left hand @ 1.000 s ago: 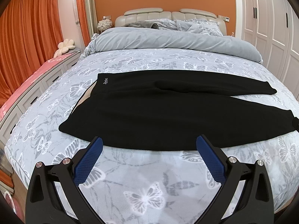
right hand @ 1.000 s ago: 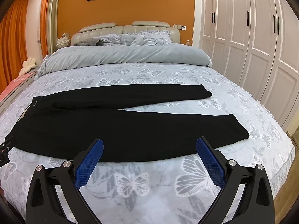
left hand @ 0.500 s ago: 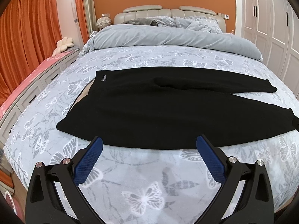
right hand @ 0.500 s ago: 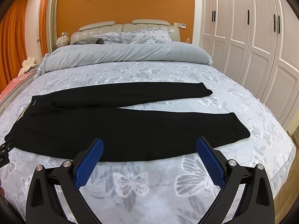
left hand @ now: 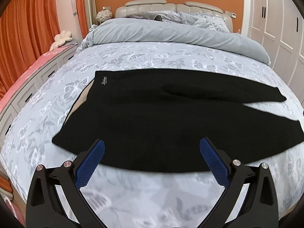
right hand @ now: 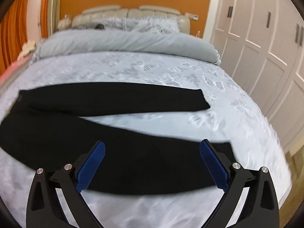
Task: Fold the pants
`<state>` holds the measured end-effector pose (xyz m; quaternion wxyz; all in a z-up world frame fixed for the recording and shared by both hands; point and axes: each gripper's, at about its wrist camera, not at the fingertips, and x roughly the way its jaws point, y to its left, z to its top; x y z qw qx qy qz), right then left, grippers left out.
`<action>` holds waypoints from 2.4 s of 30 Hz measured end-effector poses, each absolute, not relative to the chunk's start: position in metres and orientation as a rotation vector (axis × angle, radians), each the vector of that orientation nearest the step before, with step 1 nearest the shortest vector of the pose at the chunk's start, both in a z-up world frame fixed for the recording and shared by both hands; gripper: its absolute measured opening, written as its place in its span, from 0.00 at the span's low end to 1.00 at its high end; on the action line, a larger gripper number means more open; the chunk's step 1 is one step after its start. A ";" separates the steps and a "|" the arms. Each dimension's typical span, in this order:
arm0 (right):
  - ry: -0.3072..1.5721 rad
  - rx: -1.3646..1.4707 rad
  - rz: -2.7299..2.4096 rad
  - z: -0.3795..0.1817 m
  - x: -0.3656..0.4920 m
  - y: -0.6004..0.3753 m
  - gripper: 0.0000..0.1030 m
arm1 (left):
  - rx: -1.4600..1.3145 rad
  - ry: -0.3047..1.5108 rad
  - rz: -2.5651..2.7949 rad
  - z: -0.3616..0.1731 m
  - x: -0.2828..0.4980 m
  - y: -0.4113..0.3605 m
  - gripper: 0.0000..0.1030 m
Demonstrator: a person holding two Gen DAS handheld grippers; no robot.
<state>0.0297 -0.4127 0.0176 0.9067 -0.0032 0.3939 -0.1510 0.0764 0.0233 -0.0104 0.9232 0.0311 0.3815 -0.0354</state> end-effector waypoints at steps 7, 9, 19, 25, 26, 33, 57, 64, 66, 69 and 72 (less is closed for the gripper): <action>0.915 0.037 -0.399 -0.020 0.139 -0.529 0.95 | 0.096 0.788 -0.023 0.001 0.176 0.047 0.96; 0.931 0.099 -0.396 -0.030 0.165 -0.560 0.95 | 0.083 0.816 -0.019 0.001 0.217 0.061 0.95; 1.027 0.279 -0.415 -0.090 0.261 -0.654 0.95 | 0.032 0.995 0.155 -0.062 0.407 0.157 0.95; 1.014 0.297 -0.414 -0.107 0.276 -0.649 0.91 | -0.041 1.126 0.145 -0.110 0.454 0.176 0.81; 0.989 0.277 -0.396 -0.103 0.275 -0.643 0.67 | -0.054 1.108 0.140 -0.107 0.454 0.175 0.64; 0.808 0.294 -0.265 -0.042 0.229 -0.626 0.12 | -0.083 0.955 0.050 -0.045 0.412 0.168 0.08; 0.787 0.318 -0.305 -0.029 -0.080 -0.601 0.65 | -0.499 0.901 -0.045 -0.036 0.095 0.286 0.83; 0.735 0.403 -0.271 -0.020 -0.099 -0.566 0.78 | -0.618 1.017 -0.024 -0.066 0.119 0.250 0.90; 0.747 0.430 -0.289 -0.027 -0.096 -0.562 0.78 | -0.626 1.050 0.002 -0.079 0.132 0.243 0.62; 0.754 0.474 -0.316 -0.034 -0.098 -0.568 0.78 | -0.599 1.122 0.069 -0.097 0.141 0.244 0.21; 0.729 0.565 -0.306 -0.034 -0.100 -0.580 0.78 | -0.672 1.110 0.034 -0.093 0.134 0.256 0.20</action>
